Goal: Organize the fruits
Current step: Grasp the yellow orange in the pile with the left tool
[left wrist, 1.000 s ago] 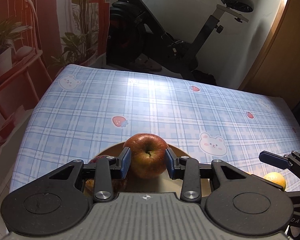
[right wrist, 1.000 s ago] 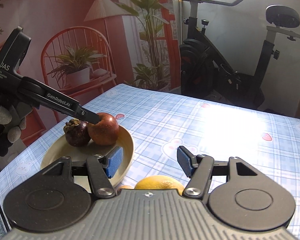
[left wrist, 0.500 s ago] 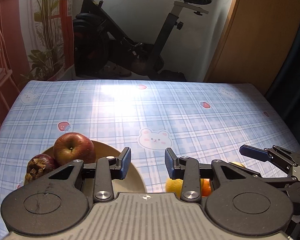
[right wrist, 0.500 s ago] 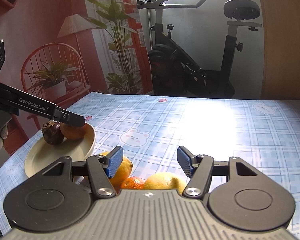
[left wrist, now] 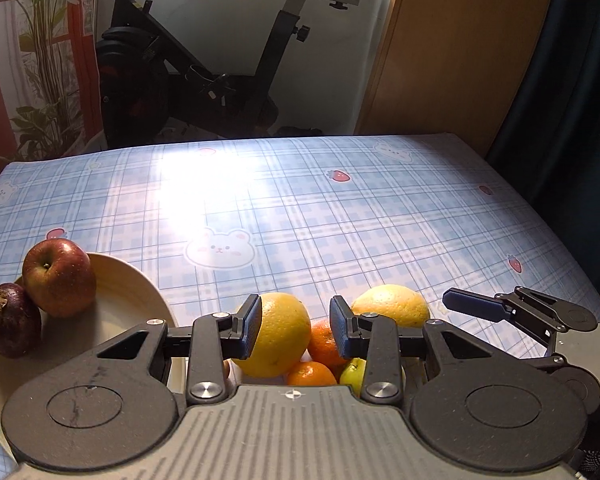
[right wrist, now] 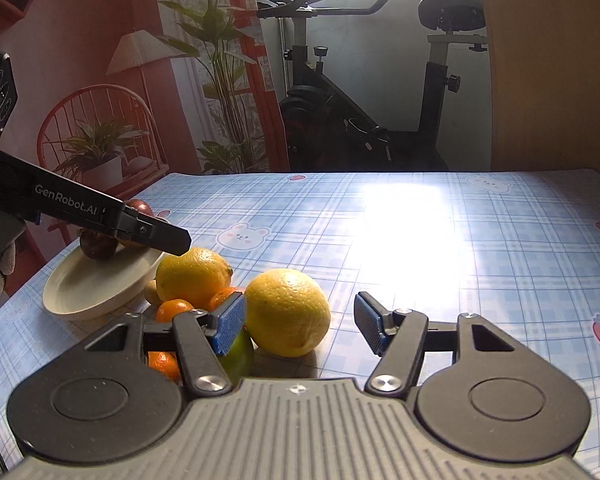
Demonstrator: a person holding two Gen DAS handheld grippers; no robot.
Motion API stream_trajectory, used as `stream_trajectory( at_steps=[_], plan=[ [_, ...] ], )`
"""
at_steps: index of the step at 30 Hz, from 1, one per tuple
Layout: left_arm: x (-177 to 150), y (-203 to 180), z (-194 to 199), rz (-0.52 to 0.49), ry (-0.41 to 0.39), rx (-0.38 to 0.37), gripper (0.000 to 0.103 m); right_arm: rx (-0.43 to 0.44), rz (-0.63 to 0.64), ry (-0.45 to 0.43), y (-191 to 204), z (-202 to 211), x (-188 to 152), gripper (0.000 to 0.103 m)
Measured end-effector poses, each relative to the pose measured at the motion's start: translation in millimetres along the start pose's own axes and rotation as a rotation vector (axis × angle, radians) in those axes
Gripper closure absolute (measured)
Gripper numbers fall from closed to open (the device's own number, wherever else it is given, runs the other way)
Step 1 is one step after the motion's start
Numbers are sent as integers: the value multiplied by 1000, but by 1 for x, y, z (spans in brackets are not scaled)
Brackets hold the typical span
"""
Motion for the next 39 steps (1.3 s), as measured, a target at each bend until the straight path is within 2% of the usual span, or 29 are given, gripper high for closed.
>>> stream_trajectory(
  at_steps=[10, 20, 31, 33, 34, 39],
  plan=[
    [5, -25, -18, -19, 51, -51, 64, 29, -33, -10, -8, -2, -3, 40],
    [17, -39, -45, 29, 99, -100, 64, 32, -20, -4, -11, -2, -5, 40],
    [19, -71, -59, 6, 151, -197, 64, 46, -46, 2, -17, -7, -5, 40],
    [19, -76, -59, -24, 144, -179, 64, 50, -53, 8, -18, -8, -6, 41],
    [19, -80, -60, -38, 143, -175, 64, 57, -58, 12, -19, -8, -6, 44],
    [19, -80, -60, -23, 159, -182, 64, 78, -79, 7, -19, -8, -8, 47]
  ],
)
Point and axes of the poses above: each gripper's, at about its wrist camera, not at the fingertips, and z roughly against the way its jaws point, y to its left, x to its top, the point moved 9 cm from there along -z, roughly the way its jaws point, and after that the axes turned 5 degrees about y, right-handed, at the moved point
